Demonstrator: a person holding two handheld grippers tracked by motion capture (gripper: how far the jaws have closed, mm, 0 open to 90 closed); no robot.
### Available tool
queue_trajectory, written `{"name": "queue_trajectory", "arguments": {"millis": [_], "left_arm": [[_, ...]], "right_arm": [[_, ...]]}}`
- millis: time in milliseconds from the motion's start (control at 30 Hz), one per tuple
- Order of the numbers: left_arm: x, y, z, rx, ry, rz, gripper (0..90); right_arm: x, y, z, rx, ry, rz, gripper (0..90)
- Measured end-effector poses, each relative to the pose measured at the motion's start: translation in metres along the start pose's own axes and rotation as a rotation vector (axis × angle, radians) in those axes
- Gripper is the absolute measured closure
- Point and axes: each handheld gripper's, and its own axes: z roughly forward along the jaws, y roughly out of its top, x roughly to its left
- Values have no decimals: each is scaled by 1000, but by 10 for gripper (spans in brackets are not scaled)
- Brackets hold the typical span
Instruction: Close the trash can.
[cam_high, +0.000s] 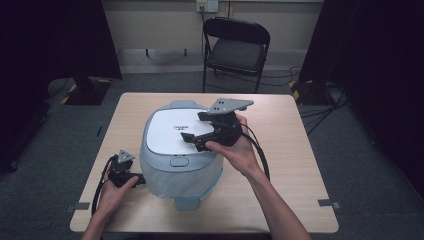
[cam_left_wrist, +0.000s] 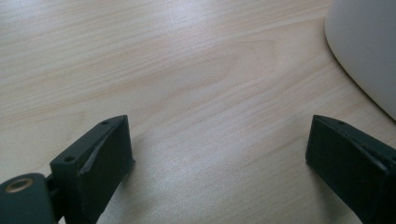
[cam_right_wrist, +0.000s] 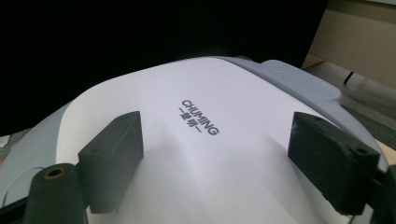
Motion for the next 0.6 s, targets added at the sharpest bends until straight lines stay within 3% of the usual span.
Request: {"name": "queue_trajectory", "arguments": {"millis": [433,600], "left_arm": [[0,0,0,0,0,0,66],[0,0,0,0,0,0,67]], "right_arm": [[23,-1,-3,11,-3,-43,177],[24,-4,-3,-7,1,-43,178]]}}
